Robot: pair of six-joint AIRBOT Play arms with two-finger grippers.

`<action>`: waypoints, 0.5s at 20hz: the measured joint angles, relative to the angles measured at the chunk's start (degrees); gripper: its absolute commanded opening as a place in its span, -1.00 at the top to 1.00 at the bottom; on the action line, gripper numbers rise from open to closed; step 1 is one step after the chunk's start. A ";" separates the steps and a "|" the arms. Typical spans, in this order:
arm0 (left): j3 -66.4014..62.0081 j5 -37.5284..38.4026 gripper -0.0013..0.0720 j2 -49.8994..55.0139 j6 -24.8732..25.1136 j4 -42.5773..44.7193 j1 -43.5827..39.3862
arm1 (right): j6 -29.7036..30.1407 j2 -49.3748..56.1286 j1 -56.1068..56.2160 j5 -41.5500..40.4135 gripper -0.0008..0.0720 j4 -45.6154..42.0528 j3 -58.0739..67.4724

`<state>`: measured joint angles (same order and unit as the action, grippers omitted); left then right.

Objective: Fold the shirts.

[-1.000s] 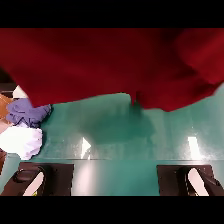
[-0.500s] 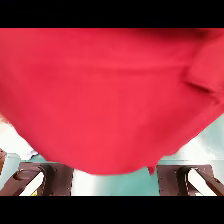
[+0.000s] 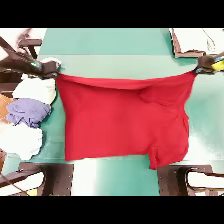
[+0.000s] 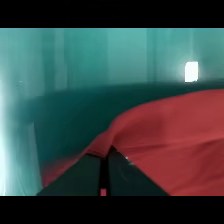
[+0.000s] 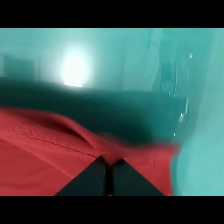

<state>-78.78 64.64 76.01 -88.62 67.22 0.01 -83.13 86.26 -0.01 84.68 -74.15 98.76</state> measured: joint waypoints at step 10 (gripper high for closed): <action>-4.79 -12.98 0.90 13.05 7.72 -4.02 0.00 | 2.29 15.87 -0.96 -5.62 0.94 -0.66 10.67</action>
<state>-83.57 51.66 89.06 -80.90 63.20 0.01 -80.84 102.13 -0.97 79.07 -74.81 109.43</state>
